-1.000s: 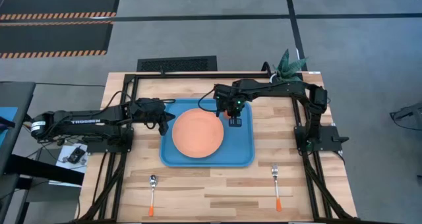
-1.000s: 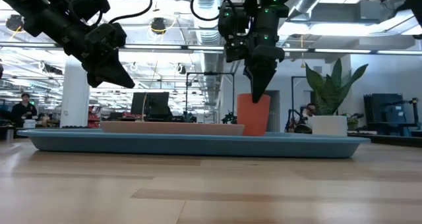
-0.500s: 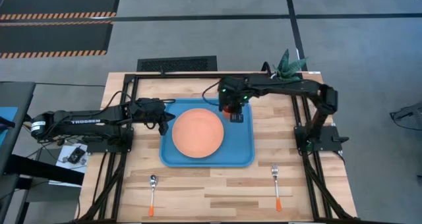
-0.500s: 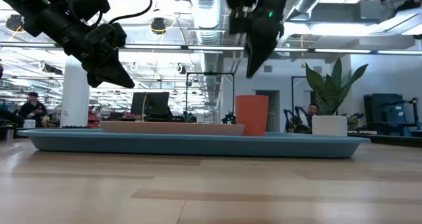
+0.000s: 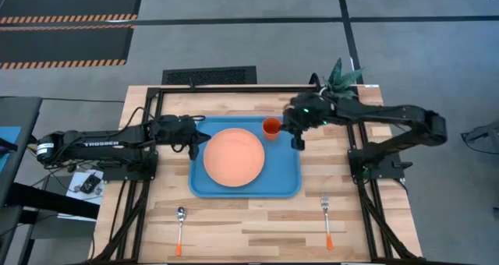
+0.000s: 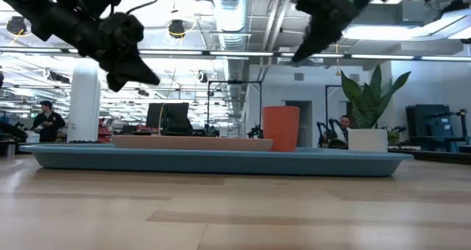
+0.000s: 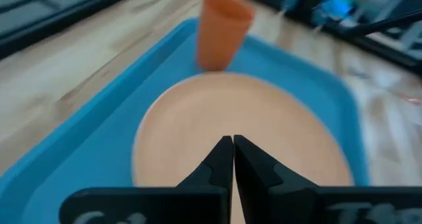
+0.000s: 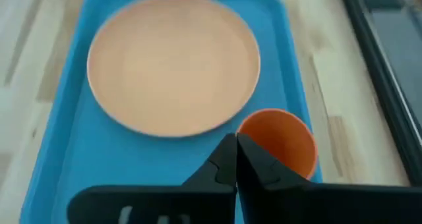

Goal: Pick and place plate/cup/fork/spoon on tray
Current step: Put the orange cup on the blue tray to the top left of the orange plate

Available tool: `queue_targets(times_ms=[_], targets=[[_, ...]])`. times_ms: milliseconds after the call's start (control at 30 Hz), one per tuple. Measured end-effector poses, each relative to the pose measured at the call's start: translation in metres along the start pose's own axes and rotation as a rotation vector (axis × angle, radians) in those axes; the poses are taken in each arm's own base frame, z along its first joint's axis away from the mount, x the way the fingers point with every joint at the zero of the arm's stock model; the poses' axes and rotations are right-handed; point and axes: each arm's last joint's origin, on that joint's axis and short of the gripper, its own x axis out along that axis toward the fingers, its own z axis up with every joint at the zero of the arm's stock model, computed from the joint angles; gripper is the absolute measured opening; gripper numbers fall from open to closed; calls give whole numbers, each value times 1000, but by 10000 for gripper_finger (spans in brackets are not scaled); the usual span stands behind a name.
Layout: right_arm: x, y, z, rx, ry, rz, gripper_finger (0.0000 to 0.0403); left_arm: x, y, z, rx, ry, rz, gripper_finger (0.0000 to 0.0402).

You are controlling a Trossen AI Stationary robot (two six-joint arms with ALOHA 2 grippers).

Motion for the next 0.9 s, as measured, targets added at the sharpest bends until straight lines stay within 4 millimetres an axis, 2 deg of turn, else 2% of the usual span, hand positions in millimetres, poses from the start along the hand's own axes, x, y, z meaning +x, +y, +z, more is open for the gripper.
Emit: queue_targets(times_ms=[267, 433, 567, 900], targets=[[7, 18, -66, 119, -298, -2, 7, 15, -16, 15, 99, -4, -54, 0], [13, 28, -95, 164, -443, -34, 15, 35, -25, 34, 174, 27, -63, 0], [14, 34, -108, 160, -519, -24, 7, 53, -34, 50, 212, 49, -113, 0], [23, 42, -128, 209, -453, -73, 17, 107, -53, 78, 267, 144, -125, 0]])
